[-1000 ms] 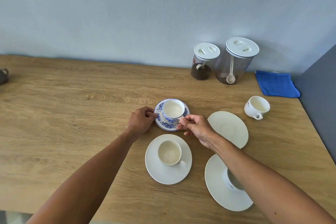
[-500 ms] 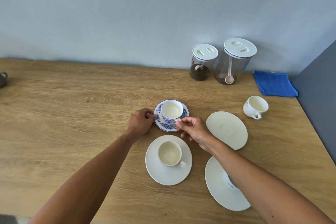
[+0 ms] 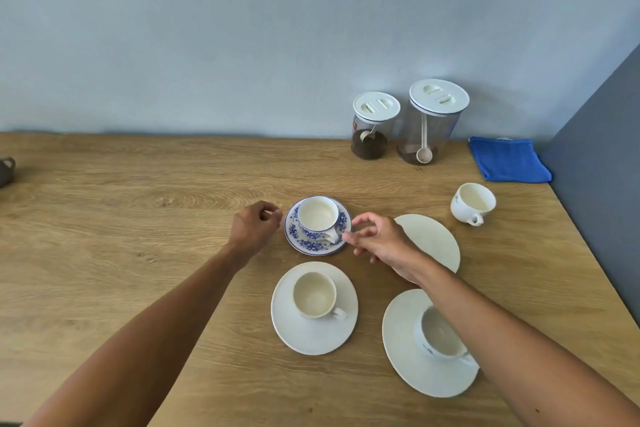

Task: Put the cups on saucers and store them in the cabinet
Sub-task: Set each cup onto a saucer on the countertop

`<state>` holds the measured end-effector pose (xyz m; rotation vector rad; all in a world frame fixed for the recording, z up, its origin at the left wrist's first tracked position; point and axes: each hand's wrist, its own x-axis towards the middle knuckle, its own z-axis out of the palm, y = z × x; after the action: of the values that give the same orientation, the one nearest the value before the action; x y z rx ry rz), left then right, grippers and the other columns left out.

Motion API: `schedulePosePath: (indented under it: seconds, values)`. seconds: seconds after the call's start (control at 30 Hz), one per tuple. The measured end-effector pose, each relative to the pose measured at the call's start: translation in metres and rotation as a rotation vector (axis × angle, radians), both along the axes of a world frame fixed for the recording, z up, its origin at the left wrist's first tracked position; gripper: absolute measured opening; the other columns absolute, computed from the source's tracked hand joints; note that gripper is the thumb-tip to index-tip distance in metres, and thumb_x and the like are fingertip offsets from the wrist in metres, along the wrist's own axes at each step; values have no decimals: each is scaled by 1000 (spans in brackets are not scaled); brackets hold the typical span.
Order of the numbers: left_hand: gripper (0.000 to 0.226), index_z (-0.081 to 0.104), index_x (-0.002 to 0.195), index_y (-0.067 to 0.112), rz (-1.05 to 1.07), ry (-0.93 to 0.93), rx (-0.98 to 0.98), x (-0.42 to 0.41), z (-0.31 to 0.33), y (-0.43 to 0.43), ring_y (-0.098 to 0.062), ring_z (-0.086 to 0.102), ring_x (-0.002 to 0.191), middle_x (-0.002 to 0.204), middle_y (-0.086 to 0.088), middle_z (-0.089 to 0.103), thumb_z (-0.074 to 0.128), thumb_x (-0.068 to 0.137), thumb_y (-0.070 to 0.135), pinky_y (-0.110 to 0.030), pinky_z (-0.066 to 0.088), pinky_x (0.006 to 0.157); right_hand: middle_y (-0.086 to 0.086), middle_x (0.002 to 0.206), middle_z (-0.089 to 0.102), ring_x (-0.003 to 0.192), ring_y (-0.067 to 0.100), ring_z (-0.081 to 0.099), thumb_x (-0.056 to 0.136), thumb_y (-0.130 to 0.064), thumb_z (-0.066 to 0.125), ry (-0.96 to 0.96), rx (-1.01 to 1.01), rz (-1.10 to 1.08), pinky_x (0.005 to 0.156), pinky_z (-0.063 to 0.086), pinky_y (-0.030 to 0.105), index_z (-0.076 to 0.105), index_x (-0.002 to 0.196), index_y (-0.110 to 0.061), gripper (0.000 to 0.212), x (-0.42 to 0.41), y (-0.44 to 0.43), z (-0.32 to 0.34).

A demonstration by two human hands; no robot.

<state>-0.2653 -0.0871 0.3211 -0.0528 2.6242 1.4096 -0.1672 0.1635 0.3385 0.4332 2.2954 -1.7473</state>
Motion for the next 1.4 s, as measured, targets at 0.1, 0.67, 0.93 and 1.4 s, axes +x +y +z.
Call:
schedulePosePath:
  seconds: [0.1,0.67,0.93,1.4]
  values:
    - [7,69,86,26,-76,83,-21,-3,24,17,3,60,60,70,6,71,64,87,31,-12,40,55,-1,85,75,68,8,71,76,-43,82,51,59,-58,48,47,24,62,104,-28,37,8,37,17]
    - [29,67,104,10,-380,-3,-214,47,22,198,-28,63,101,105,-10,69,65,84,30,-35,51,89,-4,90,69,63,11,66,83,-42,76,18,341,-519,46,46,22,67,99,-22,27,70,183,17]
    - [26,63,101,11,-380,-106,-315,53,-2,201,-27,62,95,104,-10,66,62,85,32,-37,54,81,-4,80,72,53,5,63,90,-36,69,59,312,-569,42,42,15,68,92,-25,11,59,173,-7]
    - [8,57,80,19,-267,-175,-230,52,-14,203,-28,67,91,96,-9,68,65,81,22,-40,58,81,0,77,77,73,11,76,92,-19,68,190,85,-564,57,59,25,70,89,-18,3,78,162,-5]
